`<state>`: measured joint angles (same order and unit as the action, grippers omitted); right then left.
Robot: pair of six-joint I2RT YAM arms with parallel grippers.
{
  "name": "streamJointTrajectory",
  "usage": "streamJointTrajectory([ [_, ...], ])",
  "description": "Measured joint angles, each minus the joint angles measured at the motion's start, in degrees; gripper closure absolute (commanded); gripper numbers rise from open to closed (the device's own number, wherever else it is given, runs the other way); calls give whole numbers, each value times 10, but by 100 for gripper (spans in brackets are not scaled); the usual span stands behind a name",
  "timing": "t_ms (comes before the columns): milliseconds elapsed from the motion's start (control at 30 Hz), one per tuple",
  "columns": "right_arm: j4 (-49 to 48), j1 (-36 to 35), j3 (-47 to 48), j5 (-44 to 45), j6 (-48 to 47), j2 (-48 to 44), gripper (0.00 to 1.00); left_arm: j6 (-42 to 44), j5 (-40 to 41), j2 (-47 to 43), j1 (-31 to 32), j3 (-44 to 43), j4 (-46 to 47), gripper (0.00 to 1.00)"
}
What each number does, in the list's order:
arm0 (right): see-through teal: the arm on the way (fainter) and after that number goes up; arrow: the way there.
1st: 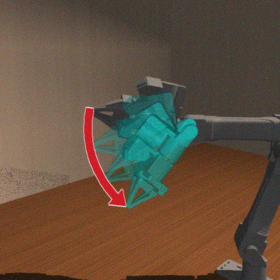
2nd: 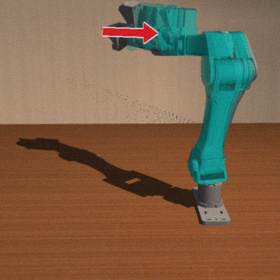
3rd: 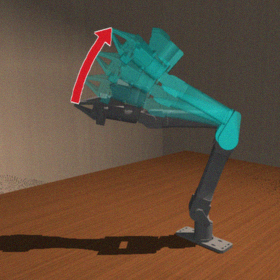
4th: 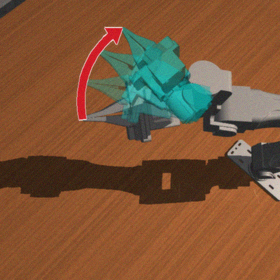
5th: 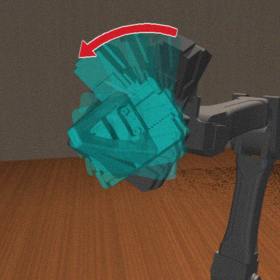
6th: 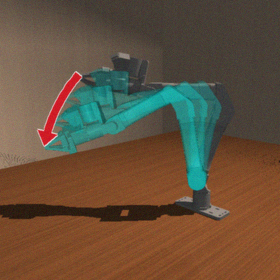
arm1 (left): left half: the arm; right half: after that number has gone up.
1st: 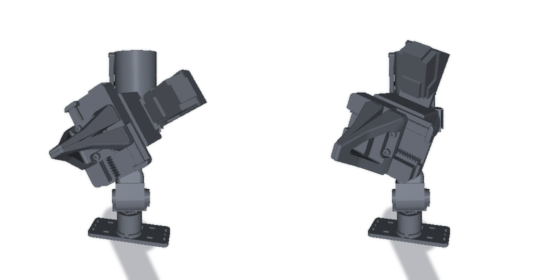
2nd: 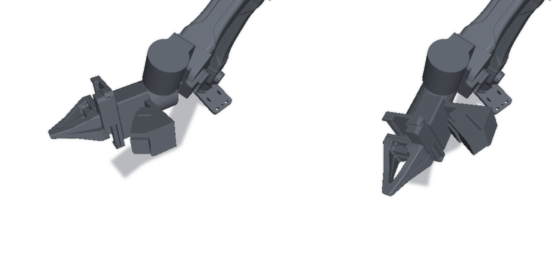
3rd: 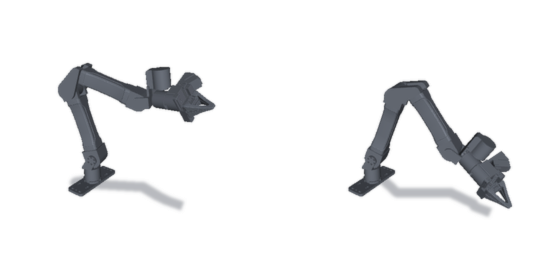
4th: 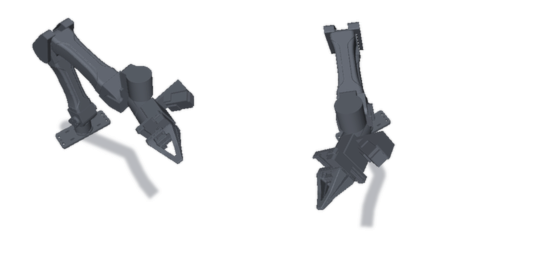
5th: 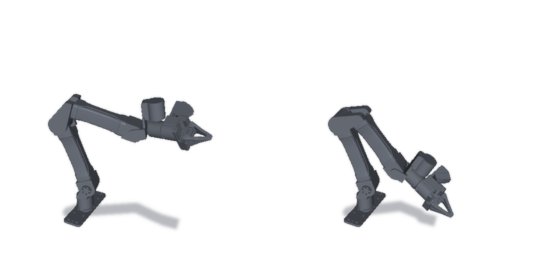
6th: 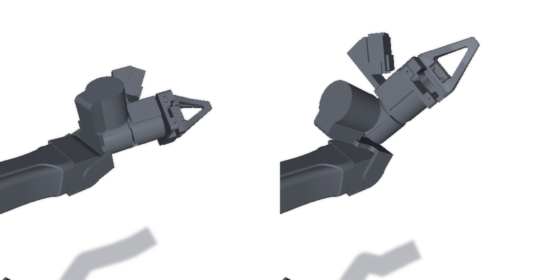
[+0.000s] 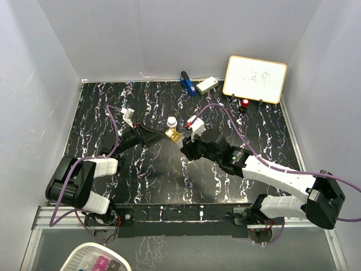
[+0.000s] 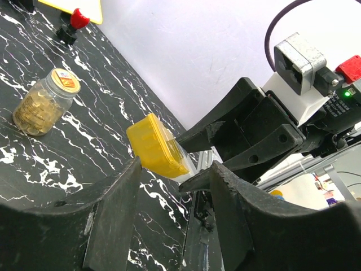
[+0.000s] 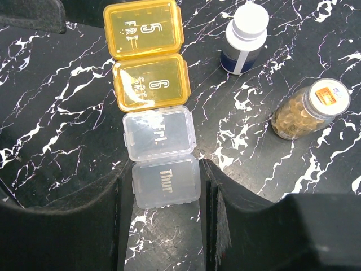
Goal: Sort the pills into containers
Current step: Open the pill container at the center of the board.
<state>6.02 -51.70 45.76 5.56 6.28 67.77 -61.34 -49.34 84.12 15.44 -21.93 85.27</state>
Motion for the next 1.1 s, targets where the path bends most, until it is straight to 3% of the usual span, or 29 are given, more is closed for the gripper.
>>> streamJointTrajectory([
  [233,0,-6,9,9,-2,4,100,101,30,-81,16,-20,-160,48],
  [300,-1,-10,16,9,-2,7,100,125,40,-97,19,-25,-197,43],
  [600,-2,-34,28,7,-8,13,100,169,68,-111,25,-27,-274,44],
  [633,-2,-35,28,7,-9,14,100,169,69,-111,25,-27,-274,47],
  [767,-1,-36,28,9,-11,19,100,164,69,-111,27,-27,-271,80],
  [833,0,-37,28,11,-15,23,100,156,72,-111,27,-28,-268,89],
  [933,0,-39,28,15,-19,30,100,147,70,-111,27,-30,-266,97],
  [1100,-5,-41,28,24,-19,30,100,138,70,-111,27,-34,-266,100],
])
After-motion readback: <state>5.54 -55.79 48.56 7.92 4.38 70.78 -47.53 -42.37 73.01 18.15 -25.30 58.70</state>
